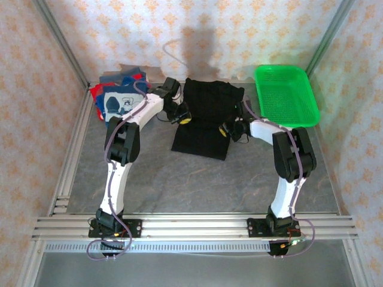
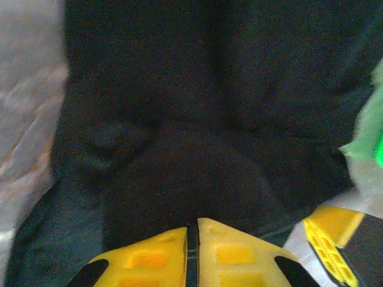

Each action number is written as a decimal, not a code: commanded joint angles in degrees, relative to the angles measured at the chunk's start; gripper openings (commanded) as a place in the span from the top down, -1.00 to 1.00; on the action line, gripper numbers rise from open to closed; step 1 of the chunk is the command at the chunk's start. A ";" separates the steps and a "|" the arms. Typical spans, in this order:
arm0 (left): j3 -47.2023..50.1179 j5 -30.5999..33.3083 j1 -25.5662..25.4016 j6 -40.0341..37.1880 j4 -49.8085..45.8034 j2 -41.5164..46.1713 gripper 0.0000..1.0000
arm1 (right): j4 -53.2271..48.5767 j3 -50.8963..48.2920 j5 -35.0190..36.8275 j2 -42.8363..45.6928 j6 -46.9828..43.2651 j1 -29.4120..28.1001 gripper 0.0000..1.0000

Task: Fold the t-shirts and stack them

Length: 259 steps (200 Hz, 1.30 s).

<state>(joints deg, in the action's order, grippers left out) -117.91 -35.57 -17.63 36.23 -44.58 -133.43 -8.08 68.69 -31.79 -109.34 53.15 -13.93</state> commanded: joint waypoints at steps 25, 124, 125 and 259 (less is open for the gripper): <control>-8.28 -1.22 1.70 9.47 5.36 -2.06 0.62 | 5.93 8.24 3.09 -2.84 2.37 2.41 0.67; 30.21 -9.32 6.29 -4.13 8.04 23.22 -0.22 | -10.83 -14.12 -0.89 23.10 -6.11 -3.25 -0.27; 30.86 -9.46 6.29 -4.18 8.20 23.35 -0.22 | -10.74 -14.47 -0.94 23.28 -6.03 -3.36 -0.28; 48.07 -12.99 6.18 -3.19 17.75 20.76 -0.20 | 7.84 -26.28 -3.24 16.33 2.34 -5.18 -0.29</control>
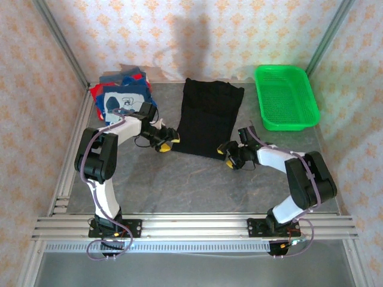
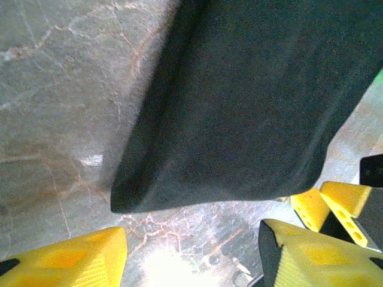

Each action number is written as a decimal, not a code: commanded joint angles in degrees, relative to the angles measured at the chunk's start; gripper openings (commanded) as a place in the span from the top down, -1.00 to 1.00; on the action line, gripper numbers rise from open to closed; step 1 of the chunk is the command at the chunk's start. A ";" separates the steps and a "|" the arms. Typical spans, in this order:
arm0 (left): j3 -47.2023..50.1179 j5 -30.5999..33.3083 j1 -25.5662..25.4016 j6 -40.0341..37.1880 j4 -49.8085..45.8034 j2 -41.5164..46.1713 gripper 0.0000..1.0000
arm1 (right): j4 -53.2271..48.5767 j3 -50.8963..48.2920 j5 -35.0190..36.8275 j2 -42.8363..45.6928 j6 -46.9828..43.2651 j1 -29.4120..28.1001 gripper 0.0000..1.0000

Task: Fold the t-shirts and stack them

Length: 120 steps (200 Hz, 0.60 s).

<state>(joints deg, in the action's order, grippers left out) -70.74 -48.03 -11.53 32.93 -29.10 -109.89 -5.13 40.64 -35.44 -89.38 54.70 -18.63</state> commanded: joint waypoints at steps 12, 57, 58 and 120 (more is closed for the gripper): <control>0.49 0.01 0.05 0.21 1.85 -3.63 -0.19 | 5.21 2.47 0.89 -4.89 0.82 -0.48 -0.27; -1.85 1.51 -1.64 1.05 1.25 -7.09 -0.14 | 6.28 5.92 1.62 -9.51 1.92 -0.51 -0.17; -1.90 1.57 -1.69 1.11 1.29 -7.18 -0.13 | 6.23 6.02 1.66 -9.63 1.91 -0.52 -0.17; -9.42 4.57 -5.32 4.25 0.75 -11.87 0.44 | 6.19 10.94 2.38 -14.11 2.89 -0.53 0.78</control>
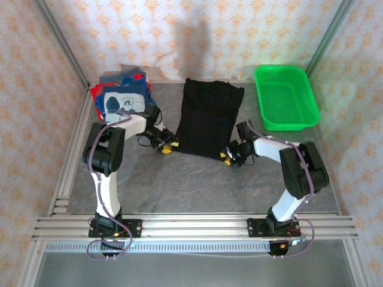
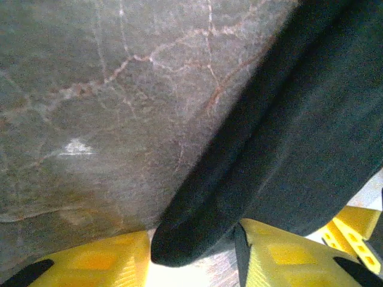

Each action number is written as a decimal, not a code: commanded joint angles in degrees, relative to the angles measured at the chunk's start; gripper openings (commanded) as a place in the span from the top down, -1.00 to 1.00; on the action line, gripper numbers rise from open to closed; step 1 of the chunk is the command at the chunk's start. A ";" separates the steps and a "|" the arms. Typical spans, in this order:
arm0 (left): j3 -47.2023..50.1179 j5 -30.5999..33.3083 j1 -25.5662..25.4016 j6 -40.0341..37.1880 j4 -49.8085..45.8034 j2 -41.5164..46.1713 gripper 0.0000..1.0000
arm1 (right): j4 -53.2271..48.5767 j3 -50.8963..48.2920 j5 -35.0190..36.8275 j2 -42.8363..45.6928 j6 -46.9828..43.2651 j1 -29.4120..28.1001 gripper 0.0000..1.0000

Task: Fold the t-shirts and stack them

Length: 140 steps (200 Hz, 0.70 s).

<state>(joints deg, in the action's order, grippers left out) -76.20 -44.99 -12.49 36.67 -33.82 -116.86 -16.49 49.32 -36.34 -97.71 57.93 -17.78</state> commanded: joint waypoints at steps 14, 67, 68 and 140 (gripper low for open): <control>-5.77 2.50 -4.68 0.04 3.90 -4.75 0.59 | 17.28 2.28 3.14 -4.99 -0.35 -1.47 0.94; 0.75 6.71 -5.25 -3.87 -0.81 3.19 0.96 | 13.41 -1.18 1.22 1.70 -1.49 -2.49 1.00; 1.03 6.82 -5.26 -3.88 -0.81 3.42 0.97 | 13.20 -1.45 1.11 2.21 -1.61 -2.62 1.00; 25.44 10.51 -7.52 1.03 0.57 28.62 1.00 | -1.53 -13.30 2.98 26.69 2.00 -12.46 1.00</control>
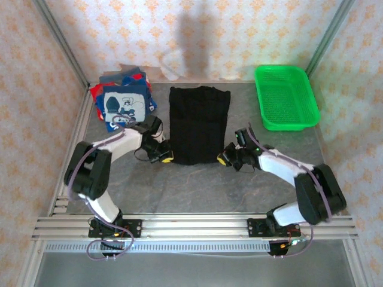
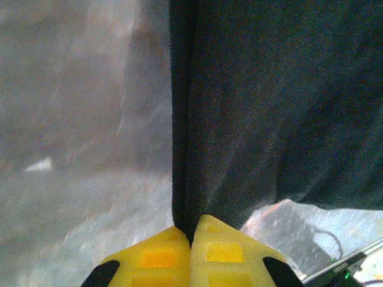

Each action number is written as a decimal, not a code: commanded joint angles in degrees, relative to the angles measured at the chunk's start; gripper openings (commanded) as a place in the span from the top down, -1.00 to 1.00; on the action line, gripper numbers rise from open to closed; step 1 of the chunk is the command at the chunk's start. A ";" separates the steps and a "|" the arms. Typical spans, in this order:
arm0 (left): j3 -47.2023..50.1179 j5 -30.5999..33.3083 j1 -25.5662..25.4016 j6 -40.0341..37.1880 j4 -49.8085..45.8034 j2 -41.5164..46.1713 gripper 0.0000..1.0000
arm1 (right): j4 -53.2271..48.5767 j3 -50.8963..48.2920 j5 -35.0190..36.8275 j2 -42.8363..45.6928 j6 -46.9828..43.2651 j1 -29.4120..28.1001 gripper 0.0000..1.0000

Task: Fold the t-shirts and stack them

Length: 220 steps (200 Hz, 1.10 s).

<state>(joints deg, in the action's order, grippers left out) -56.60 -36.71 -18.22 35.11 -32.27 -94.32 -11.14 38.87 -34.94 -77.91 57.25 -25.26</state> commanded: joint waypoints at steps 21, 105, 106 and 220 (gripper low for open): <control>11.63 3.37 -3.30 5.45 -2.89 14.35 1.00 | -8.95 -5.91 4.00 14.21 8.19 -11.69 1.00; 11.81 1.58 -5.07 13.54 -12.16 35.30 1.00 | -20.75 1.49 12.25 25.61 14.56 -22.39 1.00; 11.44 1.52 -5.03 13.47 -12.18 35.19 1.00 | -20.94 1.74 12.48 25.57 14.47 -22.39 1.00; -24.81 -5.59 3.95 6.31 -11.14 1.85 1.00 | -26.62 34.06 0.32 -4.83 -9.72 1.89 1.00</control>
<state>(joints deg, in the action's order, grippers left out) -74.98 -40.91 -16.75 44.60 -43.72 -87.74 -34.54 67.31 -31.09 -76.95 55.64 -27.07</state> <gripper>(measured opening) 0.041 0.051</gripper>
